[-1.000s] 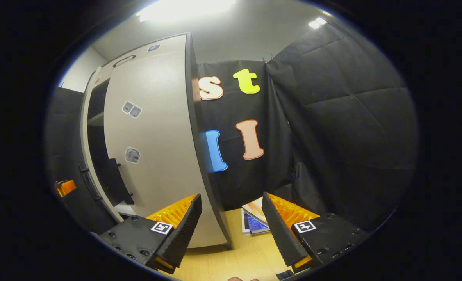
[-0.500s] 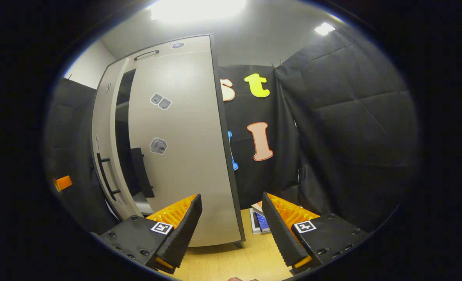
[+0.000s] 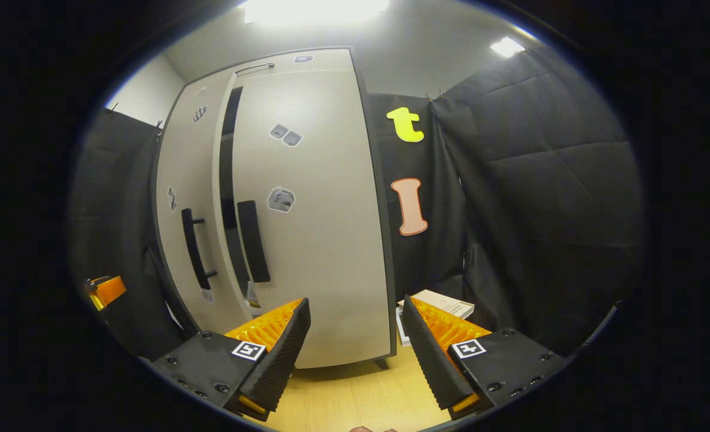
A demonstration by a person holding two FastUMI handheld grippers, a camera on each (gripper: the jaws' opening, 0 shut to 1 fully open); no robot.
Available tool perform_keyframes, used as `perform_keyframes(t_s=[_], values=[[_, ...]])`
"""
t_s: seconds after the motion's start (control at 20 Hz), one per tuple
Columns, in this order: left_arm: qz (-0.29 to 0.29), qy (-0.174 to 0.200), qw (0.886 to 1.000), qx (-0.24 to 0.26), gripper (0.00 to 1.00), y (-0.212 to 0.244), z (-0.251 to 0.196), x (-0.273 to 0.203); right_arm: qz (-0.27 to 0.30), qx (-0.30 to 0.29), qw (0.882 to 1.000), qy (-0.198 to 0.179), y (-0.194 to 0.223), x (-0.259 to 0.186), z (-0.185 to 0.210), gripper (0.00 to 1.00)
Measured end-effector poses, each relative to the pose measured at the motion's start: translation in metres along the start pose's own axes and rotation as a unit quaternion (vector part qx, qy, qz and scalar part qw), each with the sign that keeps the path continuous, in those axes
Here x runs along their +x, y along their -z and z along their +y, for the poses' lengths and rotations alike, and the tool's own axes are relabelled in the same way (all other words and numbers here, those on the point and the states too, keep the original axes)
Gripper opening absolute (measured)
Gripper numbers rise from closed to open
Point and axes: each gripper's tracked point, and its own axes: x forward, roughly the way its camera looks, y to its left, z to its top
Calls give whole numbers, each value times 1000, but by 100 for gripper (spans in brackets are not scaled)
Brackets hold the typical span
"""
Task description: Grab one shoe with the right hand and put it into the shoe cabinet, grab the other shoe with the left hand and put it into the shoe cabinet; then close the right door with the right hand and the left door with the left hand.
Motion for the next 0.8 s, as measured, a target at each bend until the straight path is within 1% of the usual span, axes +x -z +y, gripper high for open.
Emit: perform_keyframes(t_s=[0.1,0.25,0.3,0.4,0.45,0.7,0.8], values=[[0,14,1000,-6,93,1,-6,0,1,-2,1000,0,5,-3,5,97],[0,20,1000,-6,93,2,-8,0,7,0,1000,-4,14,-1,12,97],[0,20,1000,-4,93,3,-9,0,10,3,1000,-5,16,-1,13,92],[5,21,1000,0,92,7,-11,2,15,8,1000,-8,18,1,16,92],[8,22,1000,0,93,9,-12,2,16,10,1000,-10,19,3,17,97],[11,22,1000,-8,93,12,-18,0,14,8,1000,-11,19,4,13,97],[9,17,1000,-4,93,12,-16,-3,12,9,1000,-10,19,4,10,97]])
